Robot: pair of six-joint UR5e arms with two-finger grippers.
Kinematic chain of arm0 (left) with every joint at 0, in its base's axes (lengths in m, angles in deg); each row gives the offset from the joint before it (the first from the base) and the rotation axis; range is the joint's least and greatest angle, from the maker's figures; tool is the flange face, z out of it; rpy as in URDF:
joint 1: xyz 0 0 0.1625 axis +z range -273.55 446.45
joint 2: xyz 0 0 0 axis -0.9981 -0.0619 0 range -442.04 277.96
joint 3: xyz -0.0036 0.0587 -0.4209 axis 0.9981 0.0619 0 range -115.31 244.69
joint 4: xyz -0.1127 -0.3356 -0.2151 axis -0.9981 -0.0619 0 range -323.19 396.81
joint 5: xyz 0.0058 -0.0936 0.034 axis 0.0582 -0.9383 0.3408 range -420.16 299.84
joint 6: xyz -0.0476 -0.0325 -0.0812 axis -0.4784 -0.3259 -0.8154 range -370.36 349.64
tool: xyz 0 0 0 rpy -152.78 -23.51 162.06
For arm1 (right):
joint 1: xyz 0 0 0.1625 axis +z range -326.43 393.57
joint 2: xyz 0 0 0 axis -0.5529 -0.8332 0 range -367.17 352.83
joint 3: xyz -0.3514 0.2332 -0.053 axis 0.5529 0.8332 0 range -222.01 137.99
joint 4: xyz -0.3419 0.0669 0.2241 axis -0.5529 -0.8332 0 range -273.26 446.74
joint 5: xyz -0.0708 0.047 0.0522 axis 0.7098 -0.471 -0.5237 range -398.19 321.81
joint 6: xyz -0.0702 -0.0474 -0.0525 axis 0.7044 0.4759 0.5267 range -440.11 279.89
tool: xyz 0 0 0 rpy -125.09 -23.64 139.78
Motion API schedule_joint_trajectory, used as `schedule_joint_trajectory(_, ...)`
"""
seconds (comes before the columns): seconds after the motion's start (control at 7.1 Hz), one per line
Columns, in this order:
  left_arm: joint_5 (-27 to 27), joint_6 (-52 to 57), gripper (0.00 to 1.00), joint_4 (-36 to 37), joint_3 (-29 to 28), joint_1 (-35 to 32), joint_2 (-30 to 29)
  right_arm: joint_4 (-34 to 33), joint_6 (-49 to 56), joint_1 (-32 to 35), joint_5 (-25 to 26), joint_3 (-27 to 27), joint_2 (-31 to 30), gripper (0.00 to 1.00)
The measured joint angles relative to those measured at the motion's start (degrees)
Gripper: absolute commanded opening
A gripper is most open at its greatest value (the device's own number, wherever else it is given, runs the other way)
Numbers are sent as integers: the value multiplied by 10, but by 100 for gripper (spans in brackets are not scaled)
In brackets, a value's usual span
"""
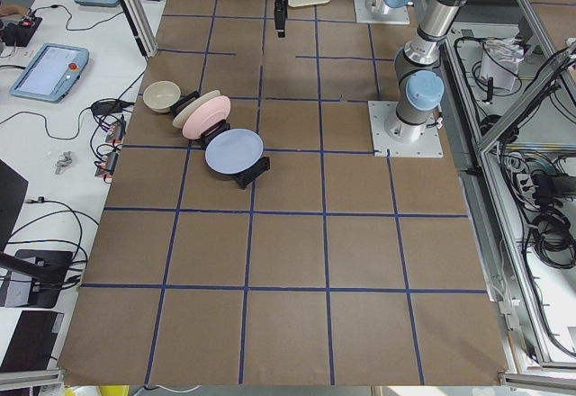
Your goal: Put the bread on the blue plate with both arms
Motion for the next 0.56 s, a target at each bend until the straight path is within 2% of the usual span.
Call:
schedule_joint_trajectory(0.28,2,2,100,-1,-4,3,-3,-1,2,0,0,0,1,100)
schedule_joint_trajectory(0.42,3,15,100,1,-12,21,-11,-2,3,0,0,-1,1,100)
schedule_joint_trajectory(0.56,0,49,100,2,-22,66,-27,-3,5,-2,0,-6,3,100)
